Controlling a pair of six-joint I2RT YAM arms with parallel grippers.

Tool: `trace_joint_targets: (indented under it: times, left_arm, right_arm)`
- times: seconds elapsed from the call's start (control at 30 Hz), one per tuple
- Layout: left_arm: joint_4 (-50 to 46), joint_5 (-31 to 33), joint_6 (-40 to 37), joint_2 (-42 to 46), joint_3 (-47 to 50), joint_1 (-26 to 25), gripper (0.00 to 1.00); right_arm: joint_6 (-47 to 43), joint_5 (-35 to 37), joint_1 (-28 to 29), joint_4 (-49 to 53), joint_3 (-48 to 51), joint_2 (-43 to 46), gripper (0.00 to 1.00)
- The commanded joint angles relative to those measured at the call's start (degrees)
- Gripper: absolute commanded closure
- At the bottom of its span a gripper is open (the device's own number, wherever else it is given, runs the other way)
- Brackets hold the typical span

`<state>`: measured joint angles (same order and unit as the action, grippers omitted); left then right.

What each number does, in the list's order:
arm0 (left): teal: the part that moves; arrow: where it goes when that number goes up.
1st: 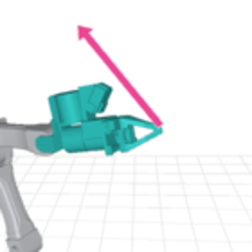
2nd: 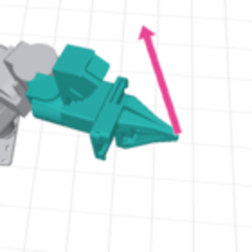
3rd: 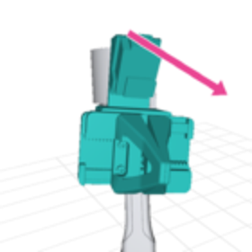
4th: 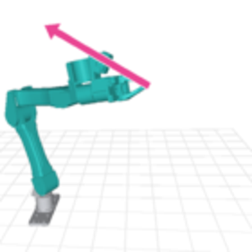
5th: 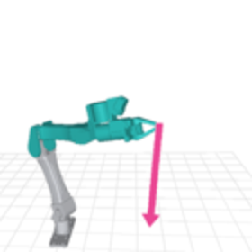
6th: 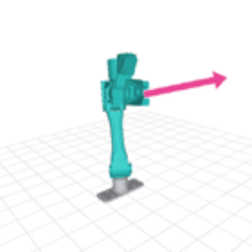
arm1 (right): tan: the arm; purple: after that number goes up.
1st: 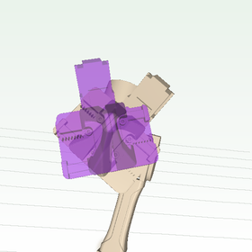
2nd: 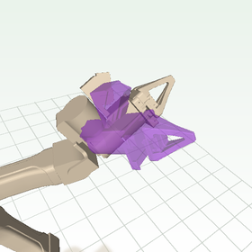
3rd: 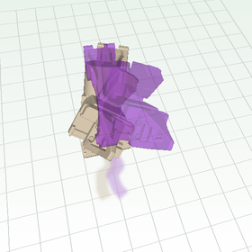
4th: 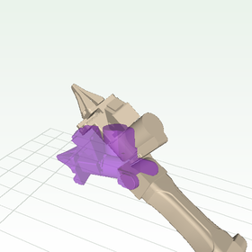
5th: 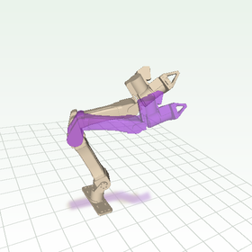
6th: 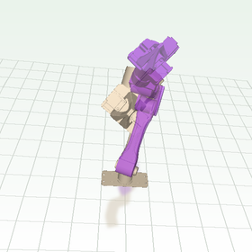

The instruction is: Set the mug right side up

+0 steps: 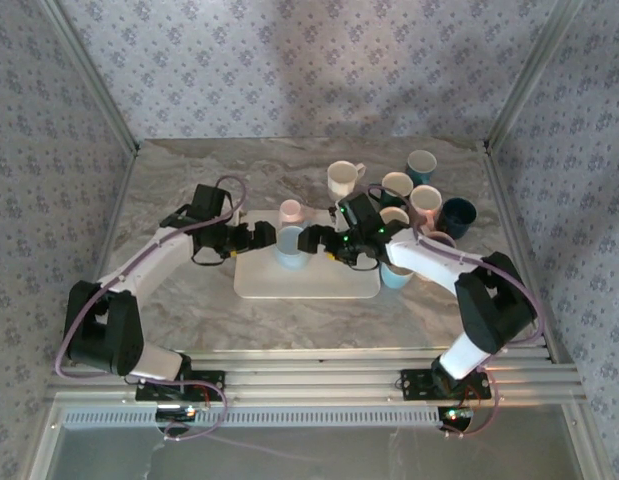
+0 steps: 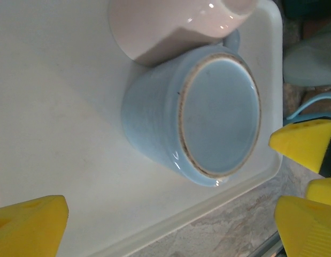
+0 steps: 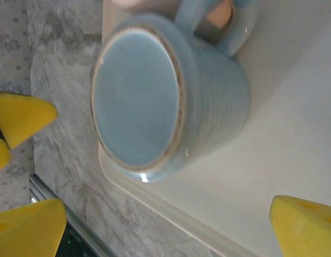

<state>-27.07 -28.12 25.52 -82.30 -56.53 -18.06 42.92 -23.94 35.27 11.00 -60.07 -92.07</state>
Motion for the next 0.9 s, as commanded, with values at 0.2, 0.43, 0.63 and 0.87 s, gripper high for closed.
trace_joint_targets:
  times: [0.2, 0.43, 0.63, 0.87]
  left_arm:
    - [3.9, 6.3, -22.9, -4.2, -5.9, -6.2, 0.01]
    - [1.4, 7.7, -16.7, -8.4, -9.5, -5.6, 0.01]
    - [15.1, 15.4, -28.2, -5.6, -6.3, -6.9, 0.01]
    - [21.6, 10.4, -32.7, -14.5, -12.2, -7.7, 0.01]
  right_arm:
    - [1.5, 4.3, -2.7, 2.1, -6.1, 0.0, 0.00]
    - [2.7, 3.5, -4.4, 4.2, -3.7, 1.3, 0.00]
    - [2.9, 3.1, -5.4, 2.2, -1.6, 2.7, 0.00]
    - [2.2, 3.4, -7.5, 2.8, -0.3, 5.5, 0.00]
